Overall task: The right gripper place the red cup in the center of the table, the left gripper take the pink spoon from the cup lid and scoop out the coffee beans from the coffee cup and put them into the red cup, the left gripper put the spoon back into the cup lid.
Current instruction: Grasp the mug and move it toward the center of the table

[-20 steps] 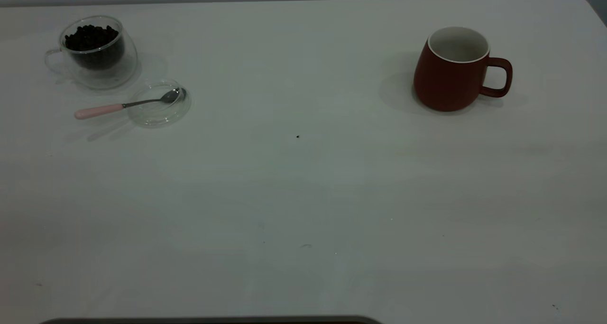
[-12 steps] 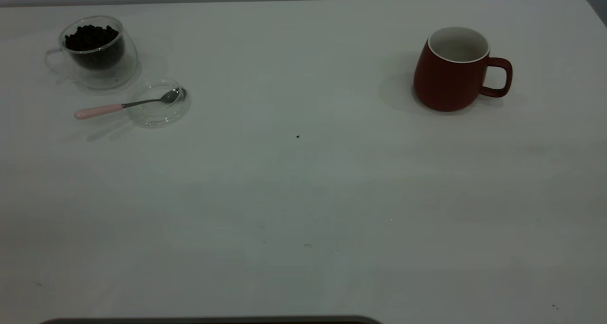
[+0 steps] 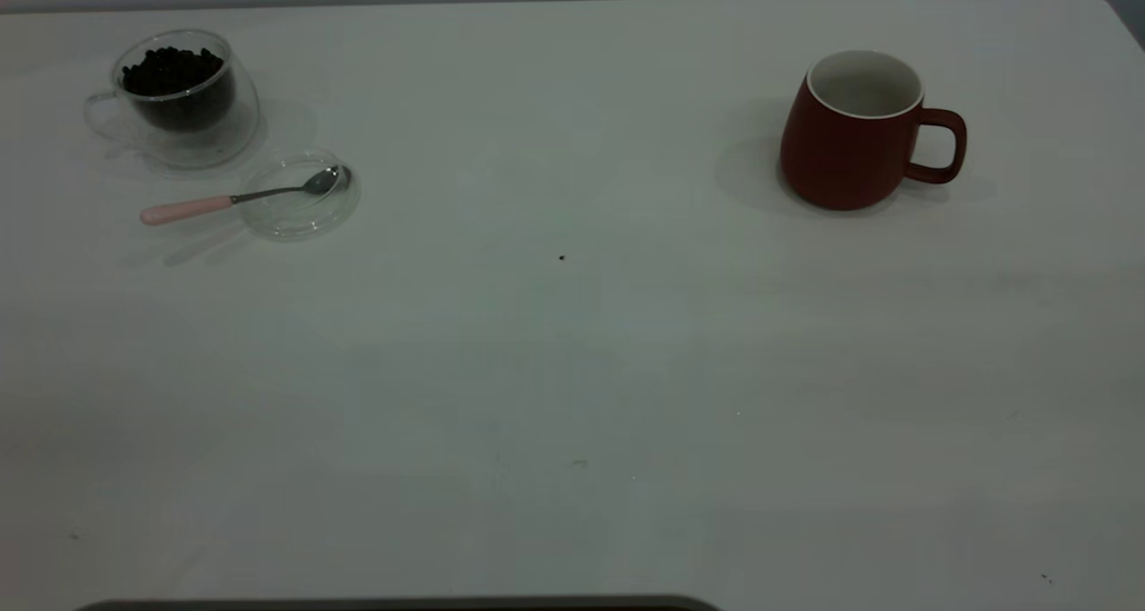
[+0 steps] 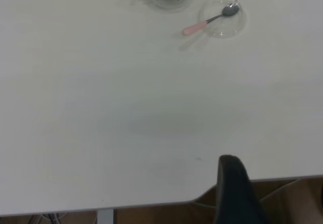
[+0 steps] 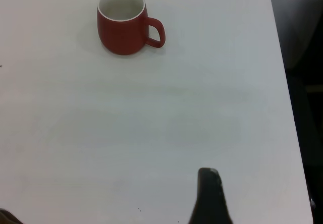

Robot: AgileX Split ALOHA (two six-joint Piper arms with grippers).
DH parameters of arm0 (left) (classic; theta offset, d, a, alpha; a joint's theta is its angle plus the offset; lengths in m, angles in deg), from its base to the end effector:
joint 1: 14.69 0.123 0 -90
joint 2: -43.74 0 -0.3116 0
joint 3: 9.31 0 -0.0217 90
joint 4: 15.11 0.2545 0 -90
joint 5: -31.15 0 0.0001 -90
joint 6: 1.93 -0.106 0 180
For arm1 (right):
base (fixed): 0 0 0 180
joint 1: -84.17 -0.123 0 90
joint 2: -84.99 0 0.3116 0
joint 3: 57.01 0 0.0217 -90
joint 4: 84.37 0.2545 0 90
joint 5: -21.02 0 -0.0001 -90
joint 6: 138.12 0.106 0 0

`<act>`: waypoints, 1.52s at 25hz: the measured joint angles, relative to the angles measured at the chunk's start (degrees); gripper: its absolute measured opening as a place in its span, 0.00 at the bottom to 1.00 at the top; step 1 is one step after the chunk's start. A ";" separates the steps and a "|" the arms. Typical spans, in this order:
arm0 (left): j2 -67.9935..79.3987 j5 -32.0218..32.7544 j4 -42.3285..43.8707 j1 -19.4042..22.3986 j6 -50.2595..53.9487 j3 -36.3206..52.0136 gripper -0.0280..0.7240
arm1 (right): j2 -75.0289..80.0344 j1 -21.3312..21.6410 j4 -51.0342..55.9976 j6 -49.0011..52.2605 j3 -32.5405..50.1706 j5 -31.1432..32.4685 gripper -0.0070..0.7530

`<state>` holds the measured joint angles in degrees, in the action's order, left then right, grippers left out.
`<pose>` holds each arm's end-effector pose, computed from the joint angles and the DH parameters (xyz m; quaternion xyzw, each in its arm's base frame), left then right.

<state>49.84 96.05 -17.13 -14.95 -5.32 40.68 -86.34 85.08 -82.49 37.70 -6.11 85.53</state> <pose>-0.0200 -0.0033 0.2615 0.0291 0.8697 -0.0041 0.4927 -0.0118 0.0033 0.2581 -0.0259 0.8828 -0.0044 0.4691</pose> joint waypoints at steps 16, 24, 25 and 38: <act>0.00 0.00 0.00 0.00 0.00 0.00 0.65 | 0.00 0.00 -0.04 0.00 0.00 0.00 0.79; 0.00 0.00 0.00 0.00 0.00 0.00 0.65 | 0.13 0.00 -0.41 0.00 -0.06 0.00 0.79; 0.00 0.00 0.00 0.00 0.00 0.00 0.65 | 0.54 0.00 -0.41 0.00 -0.31 0.00 0.79; 0.00 0.00 0.00 0.00 0.00 0.00 0.65 | 45.39 0.00 -0.85 -14.19 -16.74 -8.20 0.89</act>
<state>49.84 96.05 -17.13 -14.95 -5.32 40.68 -40.95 85.08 -83.33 23.51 -22.85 77.34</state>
